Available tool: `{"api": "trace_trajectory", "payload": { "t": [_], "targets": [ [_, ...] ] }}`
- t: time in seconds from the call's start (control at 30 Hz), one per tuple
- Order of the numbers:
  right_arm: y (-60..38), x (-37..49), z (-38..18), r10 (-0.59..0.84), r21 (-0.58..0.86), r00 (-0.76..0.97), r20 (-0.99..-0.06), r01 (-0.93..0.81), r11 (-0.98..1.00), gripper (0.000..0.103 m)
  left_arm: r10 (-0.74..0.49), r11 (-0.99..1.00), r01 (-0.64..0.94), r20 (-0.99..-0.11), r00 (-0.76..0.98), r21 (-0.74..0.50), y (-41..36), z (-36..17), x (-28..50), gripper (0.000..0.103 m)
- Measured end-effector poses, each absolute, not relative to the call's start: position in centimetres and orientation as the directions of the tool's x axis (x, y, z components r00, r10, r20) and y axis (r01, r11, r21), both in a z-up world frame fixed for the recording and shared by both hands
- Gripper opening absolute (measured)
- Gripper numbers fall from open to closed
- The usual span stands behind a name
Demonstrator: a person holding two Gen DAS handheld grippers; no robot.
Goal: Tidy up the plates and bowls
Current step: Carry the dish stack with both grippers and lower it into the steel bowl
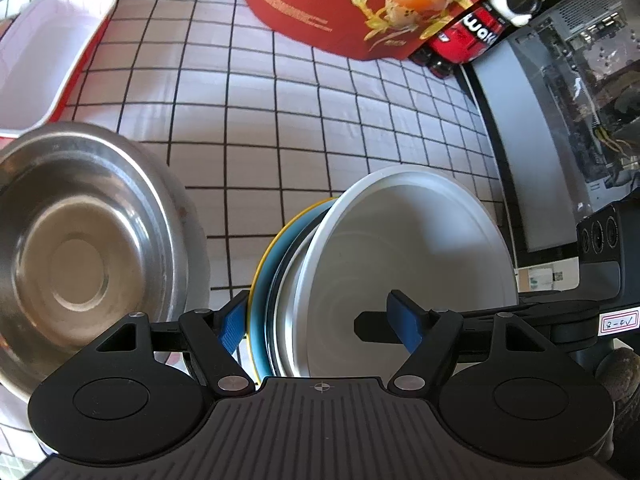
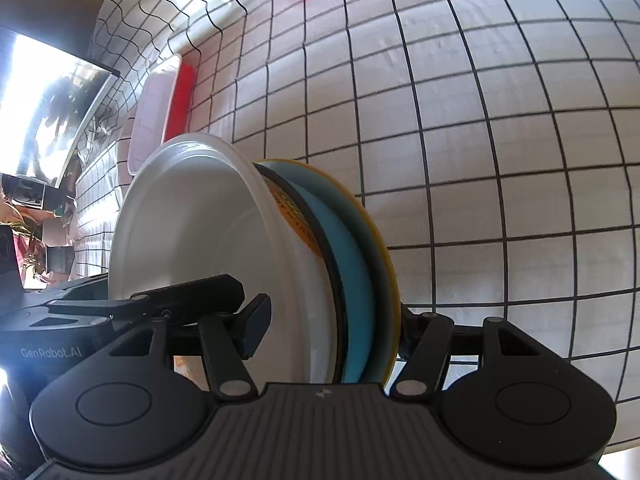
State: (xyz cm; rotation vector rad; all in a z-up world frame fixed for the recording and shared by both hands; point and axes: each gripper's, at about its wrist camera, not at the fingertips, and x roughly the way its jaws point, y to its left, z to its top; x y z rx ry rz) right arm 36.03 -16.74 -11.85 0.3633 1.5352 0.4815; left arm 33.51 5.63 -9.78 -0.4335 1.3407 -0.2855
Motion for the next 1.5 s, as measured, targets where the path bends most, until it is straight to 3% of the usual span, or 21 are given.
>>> {"api": "trace_trajectory", "payload": {
  "t": [0.53, 0.93, 1.5],
  "targets": [
    [-8.3, 38.7, -4.7, 0.523, 0.511, -0.02, -0.852, -0.244, 0.824, 0.064, -0.411, 0.891, -0.062, -0.856, 0.313, -0.451, 13.2, -2.8, 33.4, 0.077],
    [2.1, 39.3, -11.1, 0.484, 0.498, -0.127, -0.866, -0.312, 0.809, 0.065, -0.36, 0.88, -0.233, -0.902, 0.237, -0.413, 22.0, -8.7, 32.4, 0.076],
    [3.0, 39.6, -10.1, 0.44, 0.444, -0.083, -0.894, -0.301, 0.844, 0.067, -0.404, 0.878, -0.183, -0.889, 0.213, -0.443, 23.3, -9.3, 33.3, 0.075]
  ]
}}
